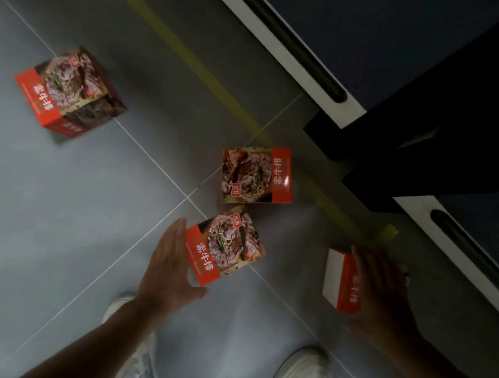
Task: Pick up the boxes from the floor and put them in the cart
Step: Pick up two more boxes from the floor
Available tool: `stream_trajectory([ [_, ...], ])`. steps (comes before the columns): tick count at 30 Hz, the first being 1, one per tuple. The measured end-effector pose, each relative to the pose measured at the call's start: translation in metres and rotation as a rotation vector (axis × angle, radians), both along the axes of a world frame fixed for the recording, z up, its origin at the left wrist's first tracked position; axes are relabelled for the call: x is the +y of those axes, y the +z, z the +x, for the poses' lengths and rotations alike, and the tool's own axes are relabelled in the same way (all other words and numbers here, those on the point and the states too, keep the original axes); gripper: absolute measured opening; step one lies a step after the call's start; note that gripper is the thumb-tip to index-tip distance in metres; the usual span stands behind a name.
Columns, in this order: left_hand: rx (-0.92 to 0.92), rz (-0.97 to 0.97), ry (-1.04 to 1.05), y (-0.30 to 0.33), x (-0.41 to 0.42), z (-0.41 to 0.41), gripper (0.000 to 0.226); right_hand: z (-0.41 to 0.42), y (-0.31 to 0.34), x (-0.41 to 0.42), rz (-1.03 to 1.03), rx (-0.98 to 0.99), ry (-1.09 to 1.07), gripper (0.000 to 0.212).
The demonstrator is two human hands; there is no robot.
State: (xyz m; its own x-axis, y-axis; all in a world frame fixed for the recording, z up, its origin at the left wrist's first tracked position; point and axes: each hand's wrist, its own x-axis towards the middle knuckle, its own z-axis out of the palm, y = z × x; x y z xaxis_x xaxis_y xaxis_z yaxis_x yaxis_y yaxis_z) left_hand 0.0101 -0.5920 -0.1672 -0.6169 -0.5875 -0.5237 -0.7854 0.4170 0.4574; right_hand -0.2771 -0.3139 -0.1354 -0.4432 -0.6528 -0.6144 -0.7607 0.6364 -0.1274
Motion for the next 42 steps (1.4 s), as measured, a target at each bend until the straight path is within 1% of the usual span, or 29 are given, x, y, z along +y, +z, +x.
stream_trajectory([
  [2,0.009,0.006,0.004,-0.005,-0.001,0.005,0.151,0.001,-0.009,0.001,0.006,0.026,0.002,0.157],
  [5,0.031,-0.001,0.051,-0.011,0.000,0.007,0.154,0.005,-0.013,-0.002,-0.042,0.067,-0.018,0.147],
  [7,0.043,-0.017,0.080,-0.010,0.005,0.007,0.153,0.007,-0.011,-0.004,-0.076,0.092,-0.024,0.143],
  [10,0.094,-0.024,0.149,-0.004,0.018,0.009,0.153,0.008,-0.004,-0.004,-0.125,0.105,-0.063,0.143],
  [13,0.092,0.031,0.196,-0.005,0.023,0.014,0.155,0.011,0.005,-0.009,-0.148,0.042,-0.111,0.147],
  [17,0.135,0.063,0.234,-0.015,0.019,0.013,0.146,0.025,0.021,-0.025,-0.258,-0.017,-0.096,0.143],
  [20,0.158,0.046,0.296,-0.023,0.018,0.004,0.135,0.034,0.025,-0.041,-0.370,-0.044,-0.095,0.136],
  [22,0.171,0.024,0.318,-0.032,0.019,0.003,0.130,0.038,0.023,-0.051,-0.389,-0.076,-0.117,0.139],
  [25,0.238,-0.020,0.292,-0.034,0.018,0.001,0.121,0.042,0.018,-0.063,-0.384,-0.087,-0.109,0.139],
  [28,0.305,-0.084,0.208,-0.025,0.009,0.000,0.115,0.047,0.024,-0.072,-0.413,-0.097,-0.111,0.137],
  [31,0.298,-0.124,0.083,-0.009,0.001,-0.005,0.119,0.052,0.041,-0.079,-0.435,-0.103,-0.140,0.139],
  [34,0.267,-0.131,0.046,0.024,-0.001,-0.011,0.110,0.056,0.065,-0.082,-0.440,-0.139,-0.166,0.143],
  [37,0.265,-0.108,0.042,0.063,-0.010,-0.012,0.111,0.058,0.104,-0.086,-0.444,-0.176,-0.213,0.147],
  [42,0.302,-0.093,0.045,0.157,-0.037,-0.006,0.109,0.062,0.185,-0.101,-0.438,-0.291,-0.306,0.146],
])
